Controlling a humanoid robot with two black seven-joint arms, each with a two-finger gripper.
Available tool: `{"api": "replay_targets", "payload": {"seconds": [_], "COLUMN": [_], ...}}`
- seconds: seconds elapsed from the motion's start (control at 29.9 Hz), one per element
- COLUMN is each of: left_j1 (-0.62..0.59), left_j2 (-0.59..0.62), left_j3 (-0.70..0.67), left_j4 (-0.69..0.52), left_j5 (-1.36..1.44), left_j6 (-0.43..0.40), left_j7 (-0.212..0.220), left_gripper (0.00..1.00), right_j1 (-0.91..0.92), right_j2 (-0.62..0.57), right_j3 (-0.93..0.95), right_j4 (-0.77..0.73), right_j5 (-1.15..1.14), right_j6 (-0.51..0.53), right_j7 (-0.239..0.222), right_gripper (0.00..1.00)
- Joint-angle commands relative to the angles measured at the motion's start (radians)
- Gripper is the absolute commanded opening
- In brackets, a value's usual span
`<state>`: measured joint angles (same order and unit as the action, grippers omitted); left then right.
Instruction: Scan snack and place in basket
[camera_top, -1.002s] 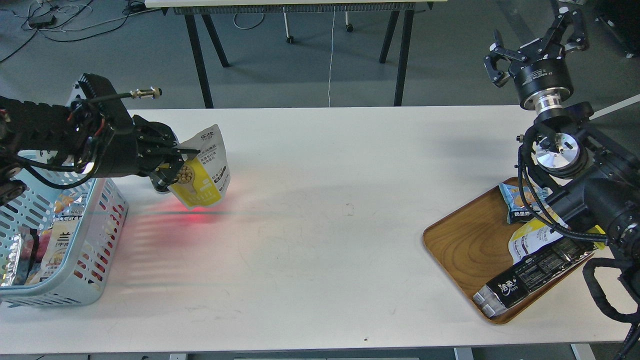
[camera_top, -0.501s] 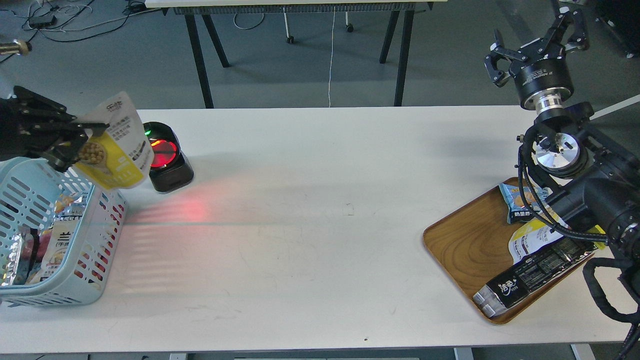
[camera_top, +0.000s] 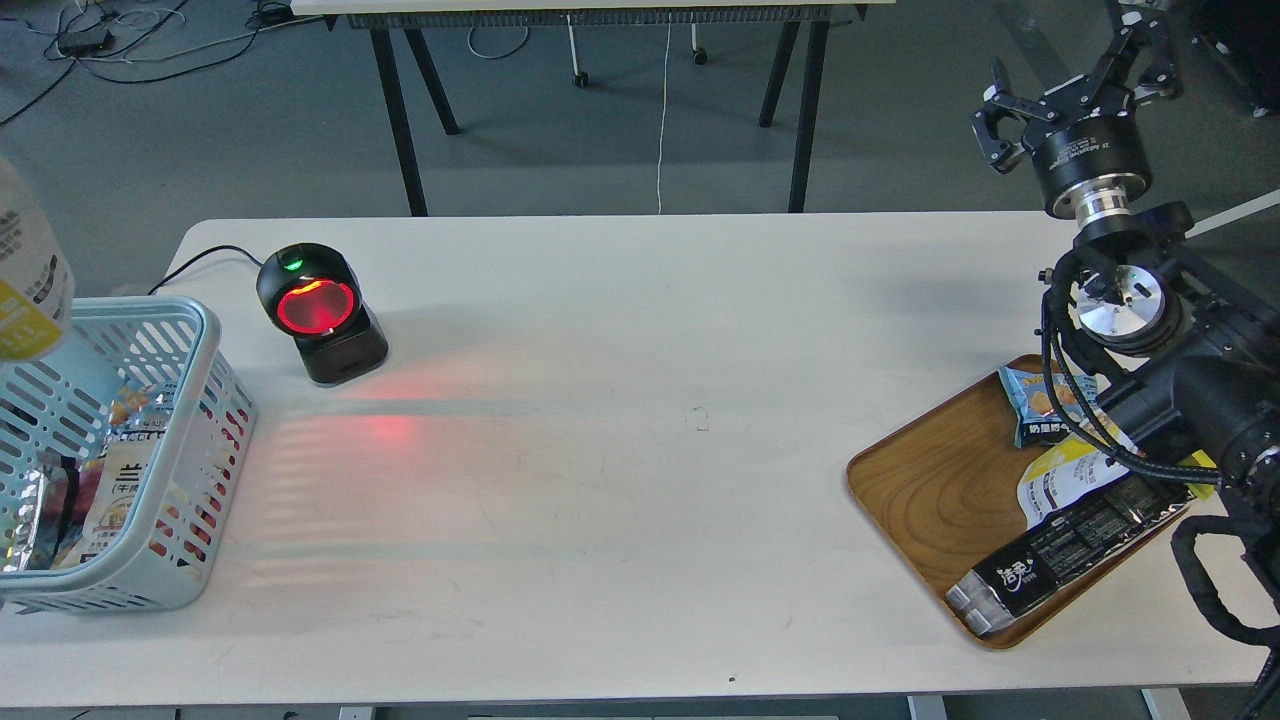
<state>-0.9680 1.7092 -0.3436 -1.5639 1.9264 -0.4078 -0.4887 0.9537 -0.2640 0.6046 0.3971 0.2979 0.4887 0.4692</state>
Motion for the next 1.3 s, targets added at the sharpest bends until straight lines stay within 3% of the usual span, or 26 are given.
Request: {"api": "replay_targets", "payload": {"seconds": [0.0,0.4,0.7,0.77,0.94,0.97,1.1,1.27], "left_j1": [0.000,0.000,0.002,0.002,-0.009,-0.011,-0.017,-0.026], "left_j2": [0.000,-0.006,-0.036,-0.039,-0.075,-0.083,-0.120,-0.255], "left_j3": [0.035,0.206,0.207,0.207,0.195,0.193,0.147,0.043], "left_j4": [0.016,0.013,0.008,0.008,0.011,0.015,0.051,0.131], "left_j5": [0.002,0.005,0.005,0.003,-0.110,-0.180,-0.505,-0.711], "left_j6": [0.003,0.153,0.164,0.162,0.176,0.184,0.187,0.182], "left_j7": [0.000,0.000,0.000,0.000,0.000,0.000,0.000,0.000], "left_gripper": [0.01,0.02,0.19,0.28,0.83,0.88,0.99,0.99], "right_j1": [0.000,0.000,0.000,0.000,-0.003,-0.003,-0.001,0.026], "right_j2": [-0.001,-0.003,-0.003,-0.003,-0.015,-0.018,-0.023,-0.058], "right_j3": [0.001,0.001,0.001,0.003,0.003,0.003,0.003,0.014], "right_j4": [0.000,0.000,0.000,0.000,-0.001,-0.001,-0.001,-0.001], "right_j5": [0.000,0.000,0.000,0.000,0.000,0.000,0.000,0.000], "right_j6": [0.000,0.000,0.000,0.000,0.000,0.000,0.000,0.000], "right_j7": [0.000,0.000,0.000,0.000,0.000,0.000,0.002,0.000], "right_gripper": [0.99,0.99,0.99,0.99,0.99,0.99,0.99,0.99]}}
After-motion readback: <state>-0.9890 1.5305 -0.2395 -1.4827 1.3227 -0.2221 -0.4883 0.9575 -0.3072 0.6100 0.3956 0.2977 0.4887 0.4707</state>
